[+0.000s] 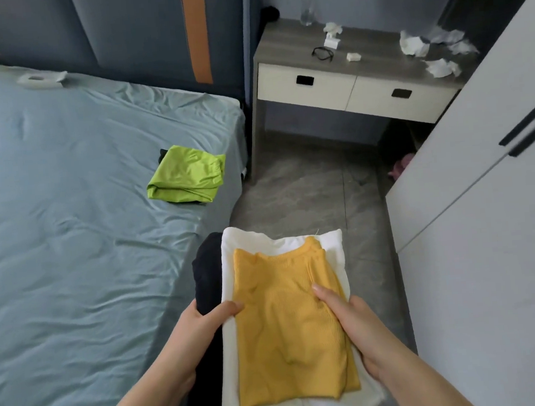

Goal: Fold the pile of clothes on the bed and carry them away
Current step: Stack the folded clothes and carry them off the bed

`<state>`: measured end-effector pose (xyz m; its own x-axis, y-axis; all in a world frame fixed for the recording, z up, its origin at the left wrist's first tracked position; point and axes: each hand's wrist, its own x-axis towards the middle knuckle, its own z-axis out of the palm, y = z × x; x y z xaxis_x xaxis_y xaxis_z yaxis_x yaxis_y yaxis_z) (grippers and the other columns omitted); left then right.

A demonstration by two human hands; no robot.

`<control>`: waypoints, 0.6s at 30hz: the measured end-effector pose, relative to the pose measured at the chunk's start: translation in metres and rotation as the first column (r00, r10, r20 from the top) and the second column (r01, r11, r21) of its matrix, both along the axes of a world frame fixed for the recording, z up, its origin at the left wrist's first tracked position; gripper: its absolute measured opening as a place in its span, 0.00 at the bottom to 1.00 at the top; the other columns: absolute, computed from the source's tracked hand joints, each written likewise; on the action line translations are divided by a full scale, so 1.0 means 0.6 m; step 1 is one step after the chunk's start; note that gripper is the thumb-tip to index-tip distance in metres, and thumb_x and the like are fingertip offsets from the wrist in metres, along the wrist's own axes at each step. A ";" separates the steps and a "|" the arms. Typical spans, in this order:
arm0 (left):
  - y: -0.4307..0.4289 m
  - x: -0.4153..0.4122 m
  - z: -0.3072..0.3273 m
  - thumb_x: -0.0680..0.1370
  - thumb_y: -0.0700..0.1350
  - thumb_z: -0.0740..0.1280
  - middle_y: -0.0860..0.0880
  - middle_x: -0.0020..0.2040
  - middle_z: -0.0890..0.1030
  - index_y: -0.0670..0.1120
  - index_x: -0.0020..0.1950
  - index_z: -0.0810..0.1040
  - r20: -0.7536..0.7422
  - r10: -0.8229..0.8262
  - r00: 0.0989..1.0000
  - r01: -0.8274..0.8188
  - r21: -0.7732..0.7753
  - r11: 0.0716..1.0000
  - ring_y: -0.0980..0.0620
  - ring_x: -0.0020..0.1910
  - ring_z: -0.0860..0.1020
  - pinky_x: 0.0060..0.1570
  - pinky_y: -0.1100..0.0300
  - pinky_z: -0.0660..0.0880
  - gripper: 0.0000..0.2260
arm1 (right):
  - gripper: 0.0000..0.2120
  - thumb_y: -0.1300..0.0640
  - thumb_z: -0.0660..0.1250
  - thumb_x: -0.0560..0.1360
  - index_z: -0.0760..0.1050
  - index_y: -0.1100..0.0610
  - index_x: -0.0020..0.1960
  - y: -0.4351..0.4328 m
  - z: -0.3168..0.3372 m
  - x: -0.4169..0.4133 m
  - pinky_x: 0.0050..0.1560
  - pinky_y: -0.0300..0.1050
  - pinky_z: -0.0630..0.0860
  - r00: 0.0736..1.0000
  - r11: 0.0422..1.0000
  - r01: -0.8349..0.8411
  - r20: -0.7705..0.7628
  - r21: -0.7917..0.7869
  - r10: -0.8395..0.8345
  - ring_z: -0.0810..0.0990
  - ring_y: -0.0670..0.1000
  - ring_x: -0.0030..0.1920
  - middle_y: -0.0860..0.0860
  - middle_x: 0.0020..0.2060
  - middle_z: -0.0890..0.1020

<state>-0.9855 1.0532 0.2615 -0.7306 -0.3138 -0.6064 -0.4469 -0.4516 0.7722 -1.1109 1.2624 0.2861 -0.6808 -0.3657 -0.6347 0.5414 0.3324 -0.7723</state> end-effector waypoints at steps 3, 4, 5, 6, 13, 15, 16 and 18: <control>-0.017 -0.078 -0.009 0.70 0.48 0.75 0.44 0.50 0.85 0.48 0.58 0.79 0.003 0.070 0.998 -0.070 0.010 0.998 0.43 0.48 0.84 0.45 0.52 0.80 0.18 | 0.21 0.42 0.70 0.71 0.79 0.54 0.57 -0.034 -0.011 -0.103 0.55 0.47 0.79 0.998 0.998 -0.060 -0.005 -0.013 0.060 0.85 0.49 0.49 0.49 0.47 0.86; -0.021 -0.102 -0.011 0.70 0.48 0.75 0.44 0.50 0.85 0.48 0.58 0.79 0.005 0.098 0.995 -0.098 0.010 0.995 0.43 0.48 0.84 0.43 0.53 0.81 0.18 | 0.21 0.42 0.71 0.71 0.79 0.55 0.57 -0.046 -0.014 -0.137 0.56 0.49 0.79 0.997 0.996 -0.083 -0.010 -0.017 0.083 0.85 0.49 0.49 0.49 0.47 0.86; -0.025 -0.125 -0.012 0.70 0.48 0.74 0.44 0.50 0.85 0.48 0.58 0.79 0.011 0.131 0.991 -0.131 0.009 0.991 0.43 0.48 0.85 0.42 0.54 0.81 0.17 | 0.21 0.42 0.71 0.70 0.79 0.55 0.57 -0.058 -0.018 -0.169 0.57 0.49 0.78 0.994 0.994 -0.108 -0.010 -0.015 0.107 0.85 0.49 0.49 0.50 0.47 0.86; -0.030 -0.151 -0.015 0.71 0.48 0.74 0.44 0.50 0.86 0.48 0.58 0.79 0.016 0.167 0.986 -0.167 0.011 0.986 0.43 0.48 0.85 0.41 0.55 0.81 0.17 | 0.22 0.42 0.71 0.70 0.79 0.55 0.57 -0.073 -0.021 -0.207 0.58 0.50 0.78 0.990 0.990 -0.144 -0.003 -0.013 0.144 0.84 0.50 0.50 0.50 0.47 0.86; -0.063 -0.232 -0.028 0.71 0.48 0.74 0.45 0.50 0.85 0.49 0.58 0.80 0.061 0.378 0.924 -0.381 0.039 0.924 0.44 0.49 0.84 0.48 0.49 0.80 0.16 | 0.17 0.44 0.70 0.72 0.80 0.55 0.54 -0.183 -0.034 -0.359 0.59 0.51 0.77 0.925 0.925 -0.378 0.020 -0.032 0.379 0.85 0.49 0.49 0.49 0.46 0.86; -0.076 -0.240 -0.037 0.70 0.49 0.74 0.46 0.51 0.85 0.50 0.58 0.80 0.078 0.443 0.893 -0.447 0.042 0.894 0.44 0.49 0.84 0.53 0.47 0.78 0.17 | 0.18 0.45 0.70 0.73 0.80 0.57 0.56 -0.223 -0.041 -0.382 0.57 0.49 0.79 0.891 0.892 -0.450 0.039 -0.050 0.452 0.85 0.50 0.50 0.51 0.48 0.86; -0.085 -0.244 -0.042 0.70 0.49 0.74 0.46 0.51 0.85 0.50 0.58 0.80 0.082 0.470 0.879 -0.474 0.051 0.879 0.44 0.50 0.84 0.54 0.46 0.77 0.17 | 0.18 0.46 0.69 0.73 0.80 0.58 0.56 -0.244 -0.045 -0.393 0.55 0.47 0.80 0.875 0.876 -0.480 0.047 -0.053 0.482 0.85 0.50 0.50 0.51 0.48 0.86; -0.106 -0.252 -0.050 0.71 0.49 0.74 0.46 0.52 0.85 0.50 0.59 0.79 0.092 0.518 0.850 -0.525 0.074 0.848 0.44 0.50 0.84 0.56 0.45 0.77 0.18 | 0.17 0.48 0.69 0.74 0.79 0.58 0.56 -0.290 -0.053 -0.412 0.53 0.45 0.80 0.848 0.850 -0.525 0.048 -0.047 0.527 0.85 0.50 0.50 0.51 0.48 0.86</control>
<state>-1.1368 0.9895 0.2315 -0.4326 -0.5774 -0.6925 -0.1738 -0.7002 0.6924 -1.3579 1.0883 0.2545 -0.3438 -0.6789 -0.6487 0.3354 0.5565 -0.7601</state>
